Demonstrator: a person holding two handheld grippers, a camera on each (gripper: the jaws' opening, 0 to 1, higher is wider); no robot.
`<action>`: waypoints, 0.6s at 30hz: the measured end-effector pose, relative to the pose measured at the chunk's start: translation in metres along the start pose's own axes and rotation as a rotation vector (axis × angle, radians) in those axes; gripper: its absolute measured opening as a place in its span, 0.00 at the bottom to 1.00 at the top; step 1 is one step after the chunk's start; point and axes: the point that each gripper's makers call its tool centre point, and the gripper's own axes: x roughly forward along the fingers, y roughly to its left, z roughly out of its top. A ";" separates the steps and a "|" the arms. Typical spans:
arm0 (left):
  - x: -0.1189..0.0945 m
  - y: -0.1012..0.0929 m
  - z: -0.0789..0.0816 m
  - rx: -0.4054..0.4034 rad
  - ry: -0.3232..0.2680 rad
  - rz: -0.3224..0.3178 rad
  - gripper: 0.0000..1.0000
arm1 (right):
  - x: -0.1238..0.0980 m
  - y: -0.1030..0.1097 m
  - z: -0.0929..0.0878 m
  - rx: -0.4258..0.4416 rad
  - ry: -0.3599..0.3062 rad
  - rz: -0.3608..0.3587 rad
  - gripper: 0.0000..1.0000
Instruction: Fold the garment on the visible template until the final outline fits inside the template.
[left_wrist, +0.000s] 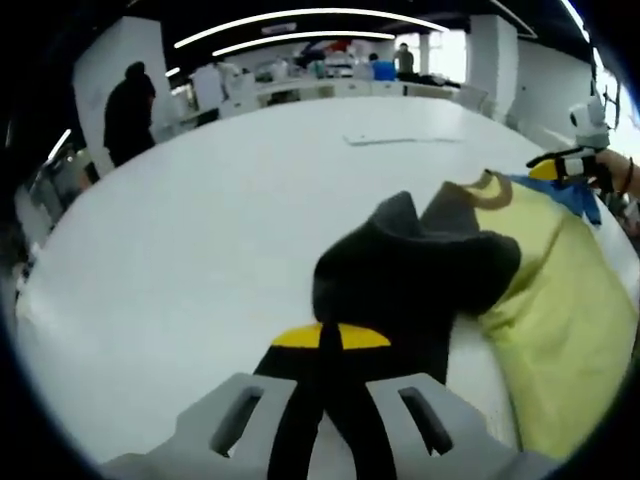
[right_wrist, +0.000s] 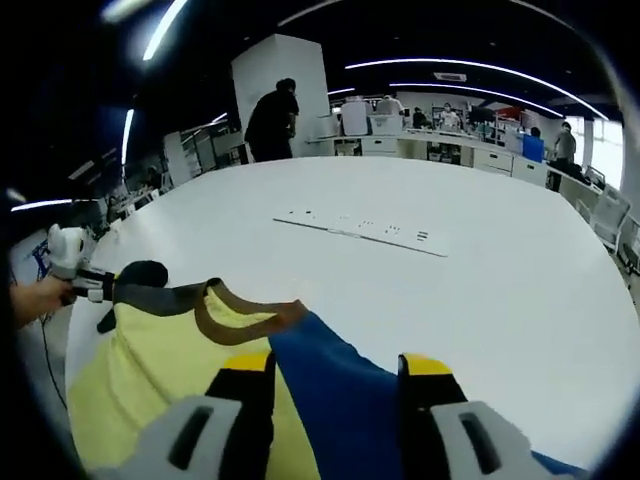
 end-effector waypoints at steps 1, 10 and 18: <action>-0.002 0.001 0.001 0.000 -0.004 0.001 0.00 | 0.001 0.001 -0.001 -0.002 0.004 0.002 0.47; -0.022 0.033 0.004 0.006 -0.029 0.074 0.00 | 0.010 -0.001 -0.012 -0.023 0.041 -0.002 0.46; -0.038 0.050 -0.006 -0.015 -0.012 0.146 0.00 | 0.012 -0.007 -0.015 -0.031 0.057 -0.020 0.45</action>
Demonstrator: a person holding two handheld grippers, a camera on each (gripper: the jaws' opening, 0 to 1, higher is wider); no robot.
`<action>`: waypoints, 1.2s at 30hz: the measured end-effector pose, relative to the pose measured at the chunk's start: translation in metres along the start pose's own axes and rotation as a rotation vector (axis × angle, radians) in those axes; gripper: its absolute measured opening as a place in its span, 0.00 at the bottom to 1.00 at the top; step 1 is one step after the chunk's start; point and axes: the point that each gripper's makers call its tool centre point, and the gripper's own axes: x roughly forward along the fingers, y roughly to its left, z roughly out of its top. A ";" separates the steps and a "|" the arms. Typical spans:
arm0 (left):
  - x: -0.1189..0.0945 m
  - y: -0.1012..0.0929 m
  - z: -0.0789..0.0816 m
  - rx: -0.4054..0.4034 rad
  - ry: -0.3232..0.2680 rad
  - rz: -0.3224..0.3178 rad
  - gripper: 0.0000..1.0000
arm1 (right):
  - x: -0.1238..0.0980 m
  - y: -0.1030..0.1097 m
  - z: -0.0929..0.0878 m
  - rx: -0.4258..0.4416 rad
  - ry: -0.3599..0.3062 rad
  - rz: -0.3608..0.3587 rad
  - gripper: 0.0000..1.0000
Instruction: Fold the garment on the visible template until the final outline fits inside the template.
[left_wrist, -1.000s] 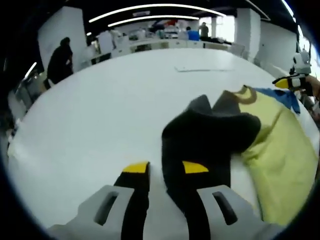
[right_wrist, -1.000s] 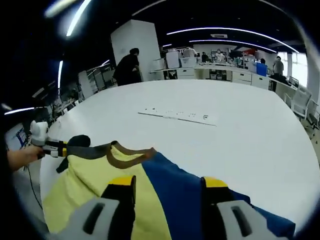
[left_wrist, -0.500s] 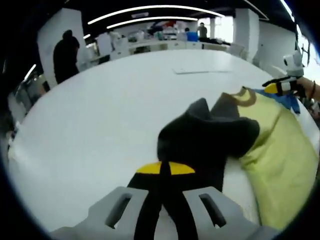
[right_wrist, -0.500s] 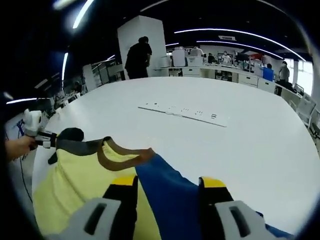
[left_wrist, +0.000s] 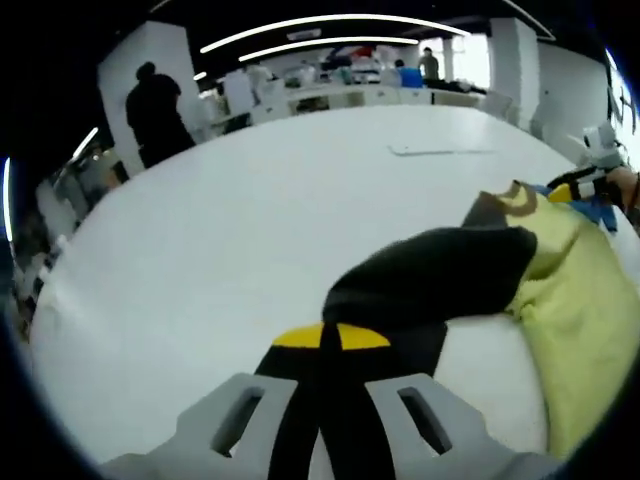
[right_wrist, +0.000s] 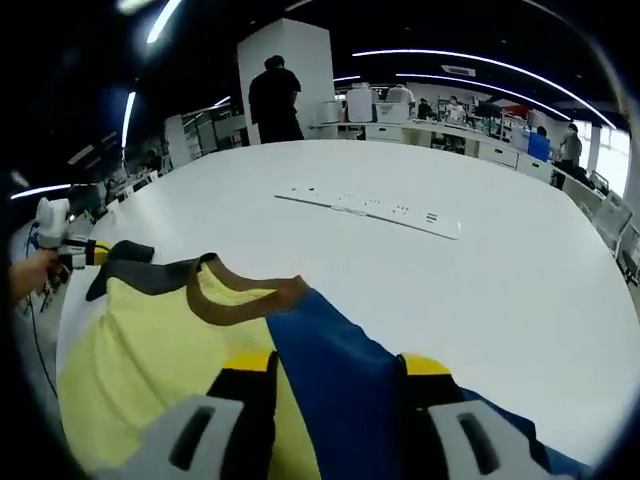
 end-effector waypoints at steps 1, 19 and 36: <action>-0.002 0.002 -0.002 0.003 0.007 0.009 0.00 | 0.000 -0.001 0.000 -0.003 0.001 -0.002 0.45; -0.019 0.011 -0.029 0.030 0.148 0.071 0.06 | -0.001 -0.012 -0.003 -0.023 0.015 -0.053 0.42; 0.004 -0.043 0.057 0.040 -0.048 -0.110 0.22 | -0.011 -0.013 0.009 -0.032 -0.032 -0.049 0.42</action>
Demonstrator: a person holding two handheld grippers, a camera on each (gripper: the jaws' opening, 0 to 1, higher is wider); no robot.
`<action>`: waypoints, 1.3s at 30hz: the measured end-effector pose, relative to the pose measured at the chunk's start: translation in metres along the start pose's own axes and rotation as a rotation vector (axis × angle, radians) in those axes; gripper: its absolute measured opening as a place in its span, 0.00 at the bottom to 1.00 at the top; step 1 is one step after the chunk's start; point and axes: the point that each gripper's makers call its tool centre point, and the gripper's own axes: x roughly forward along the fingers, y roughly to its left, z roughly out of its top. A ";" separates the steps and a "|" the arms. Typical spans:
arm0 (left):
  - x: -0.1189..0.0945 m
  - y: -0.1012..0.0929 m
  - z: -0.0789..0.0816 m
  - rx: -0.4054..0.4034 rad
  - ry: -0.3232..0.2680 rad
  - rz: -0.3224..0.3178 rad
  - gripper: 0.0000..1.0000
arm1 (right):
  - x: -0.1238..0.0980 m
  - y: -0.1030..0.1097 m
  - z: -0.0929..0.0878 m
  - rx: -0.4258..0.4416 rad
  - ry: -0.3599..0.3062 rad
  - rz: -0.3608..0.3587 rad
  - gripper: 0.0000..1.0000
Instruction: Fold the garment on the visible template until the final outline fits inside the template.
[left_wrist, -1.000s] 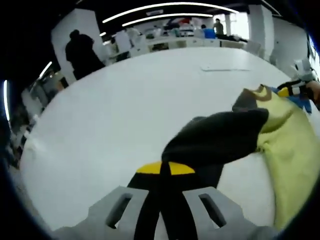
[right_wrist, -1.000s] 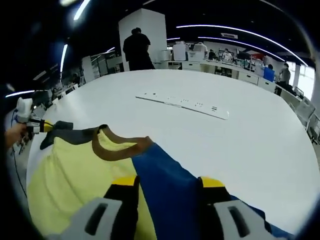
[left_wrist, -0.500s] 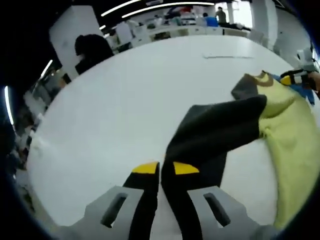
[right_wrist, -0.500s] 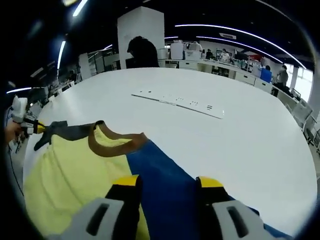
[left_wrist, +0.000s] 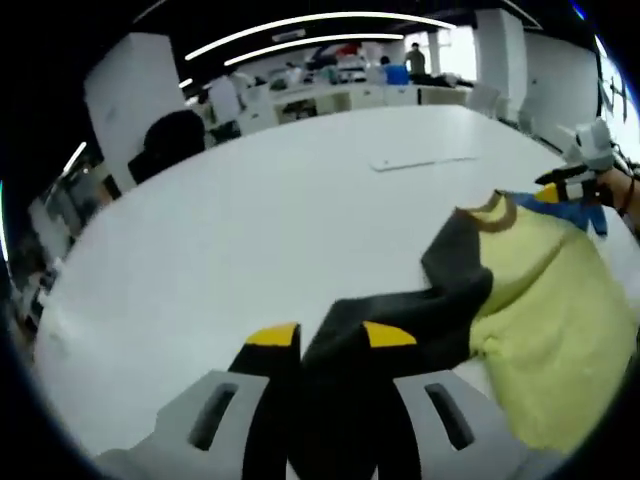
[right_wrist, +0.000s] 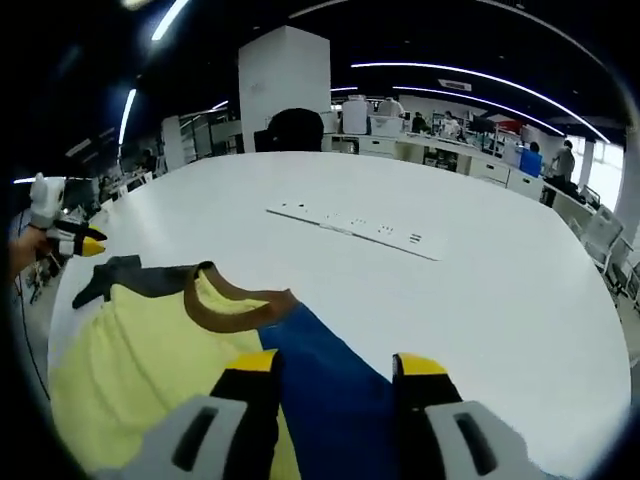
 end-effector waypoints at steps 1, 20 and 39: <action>0.005 -0.007 0.005 -0.005 -0.004 -0.023 0.22 | 0.000 0.000 -0.002 0.002 0.008 0.001 0.42; 0.079 -0.071 -0.005 -0.021 0.122 -0.174 0.21 | 0.008 -0.006 -0.014 -0.052 0.052 -0.017 0.31; 0.083 -0.085 -0.006 -0.043 0.141 -0.188 0.00 | 0.014 0.007 -0.012 -0.087 0.042 -0.005 0.00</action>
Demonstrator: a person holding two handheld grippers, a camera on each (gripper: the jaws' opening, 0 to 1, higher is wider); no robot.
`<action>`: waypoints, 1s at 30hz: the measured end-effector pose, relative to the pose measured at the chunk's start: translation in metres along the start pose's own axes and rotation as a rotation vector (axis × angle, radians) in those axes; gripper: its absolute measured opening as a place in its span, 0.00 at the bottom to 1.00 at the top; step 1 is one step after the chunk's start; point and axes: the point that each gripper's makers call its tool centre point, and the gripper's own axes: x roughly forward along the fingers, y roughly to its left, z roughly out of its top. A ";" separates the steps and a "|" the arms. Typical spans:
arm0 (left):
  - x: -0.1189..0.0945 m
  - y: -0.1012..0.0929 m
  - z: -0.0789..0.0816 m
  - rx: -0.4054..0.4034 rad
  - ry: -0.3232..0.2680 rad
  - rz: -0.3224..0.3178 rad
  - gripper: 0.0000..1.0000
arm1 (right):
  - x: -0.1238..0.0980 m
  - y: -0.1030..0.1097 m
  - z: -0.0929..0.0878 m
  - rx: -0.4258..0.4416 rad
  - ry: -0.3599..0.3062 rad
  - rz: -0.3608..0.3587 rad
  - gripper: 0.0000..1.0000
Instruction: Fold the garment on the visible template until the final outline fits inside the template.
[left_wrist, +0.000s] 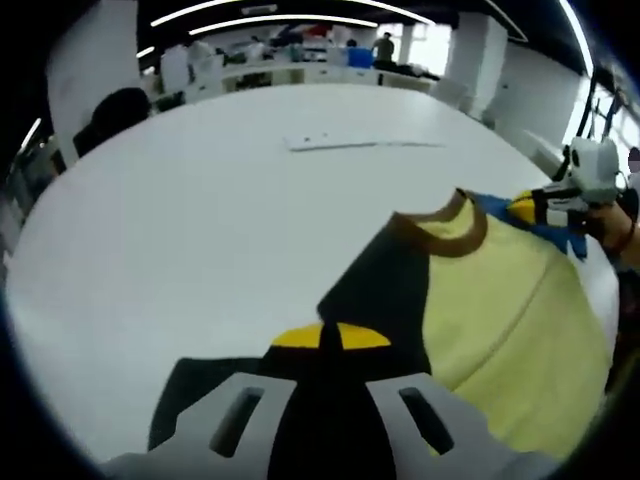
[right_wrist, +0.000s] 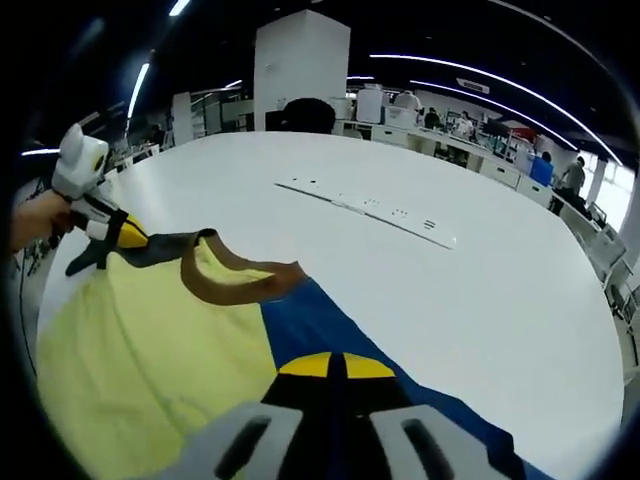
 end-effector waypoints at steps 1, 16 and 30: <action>0.000 0.000 0.001 0.004 -0.002 0.002 0.00 | 0.000 0.000 0.000 0.008 -0.002 0.002 0.00; 0.010 0.006 0.032 0.034 -0.124 0.044 0.00 | 0.004 -0.016 0.003 0.075 -0.030 -0.038 0.00; 0.031 0.007 0.040 0.087 -0.141 0.097 0.00 | 0.003 -0.026 0.003 0.112 -0.044 -0.082 0.00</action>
